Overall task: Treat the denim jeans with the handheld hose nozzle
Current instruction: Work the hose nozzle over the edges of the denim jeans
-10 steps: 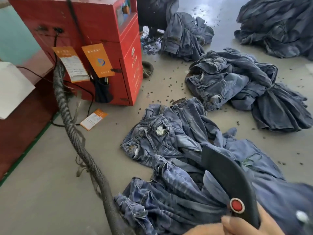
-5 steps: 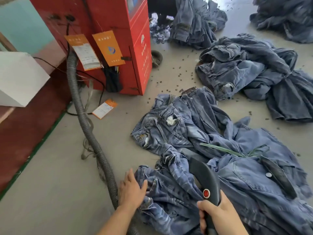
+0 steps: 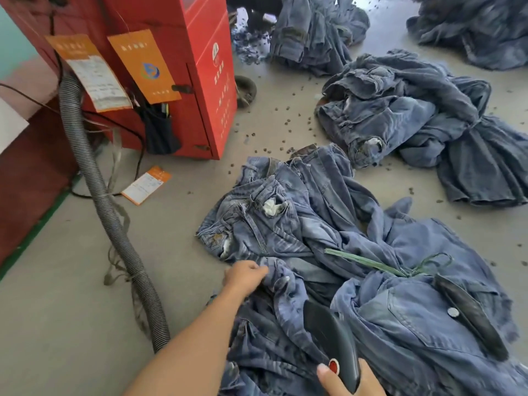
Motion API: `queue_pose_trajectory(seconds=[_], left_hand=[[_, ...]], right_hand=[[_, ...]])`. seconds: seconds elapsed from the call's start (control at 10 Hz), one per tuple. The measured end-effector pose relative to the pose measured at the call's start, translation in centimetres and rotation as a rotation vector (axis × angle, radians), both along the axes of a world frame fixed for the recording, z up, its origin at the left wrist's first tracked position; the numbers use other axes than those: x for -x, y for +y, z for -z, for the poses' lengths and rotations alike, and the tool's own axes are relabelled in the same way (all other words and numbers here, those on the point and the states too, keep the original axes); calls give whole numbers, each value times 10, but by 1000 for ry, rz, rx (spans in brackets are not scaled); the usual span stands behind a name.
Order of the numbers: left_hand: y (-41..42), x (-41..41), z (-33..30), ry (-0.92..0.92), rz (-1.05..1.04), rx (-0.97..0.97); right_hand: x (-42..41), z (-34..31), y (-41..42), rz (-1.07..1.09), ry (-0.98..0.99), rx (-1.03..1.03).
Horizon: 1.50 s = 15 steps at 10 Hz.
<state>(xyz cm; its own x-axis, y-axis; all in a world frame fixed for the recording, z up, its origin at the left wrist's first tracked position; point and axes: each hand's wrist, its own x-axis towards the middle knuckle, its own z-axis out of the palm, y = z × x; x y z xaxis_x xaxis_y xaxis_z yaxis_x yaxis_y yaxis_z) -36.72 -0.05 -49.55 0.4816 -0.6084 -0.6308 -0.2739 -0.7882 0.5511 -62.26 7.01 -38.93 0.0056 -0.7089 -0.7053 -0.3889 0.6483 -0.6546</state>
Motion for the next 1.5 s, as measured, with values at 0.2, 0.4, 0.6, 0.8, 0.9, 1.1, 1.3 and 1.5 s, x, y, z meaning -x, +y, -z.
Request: queue_pose_trajectory(seconds=[0.2,0.4,0.6,0.8,0.9,1.1,1.3,1.5], left_hand=[[30,-28,-70,293,-240,84],[108,-25,-123,690,-222,-296],[146,-29,-153,936,-513,316],[156,-3,-166,959,-487,460],[163,-5,-171,1032,-501,457],[162,-7,-196,1004,-377,453],[168,-2,-219,962,-358,477],[172,-4,-227,891,-393,479]], right_hand=[[1,-43,12,-91,-1,288],[21,-77,18,-258,-147,69],[22,-102,37,-302,-196,54],[5,-113,53,-423,-245,56],[6,-117,53,-410,-287,74],[22,-126,51,-340,-332,8],[-8,-120,34,-183,-448,-41],[12,-122,40,-122,-445,41]])
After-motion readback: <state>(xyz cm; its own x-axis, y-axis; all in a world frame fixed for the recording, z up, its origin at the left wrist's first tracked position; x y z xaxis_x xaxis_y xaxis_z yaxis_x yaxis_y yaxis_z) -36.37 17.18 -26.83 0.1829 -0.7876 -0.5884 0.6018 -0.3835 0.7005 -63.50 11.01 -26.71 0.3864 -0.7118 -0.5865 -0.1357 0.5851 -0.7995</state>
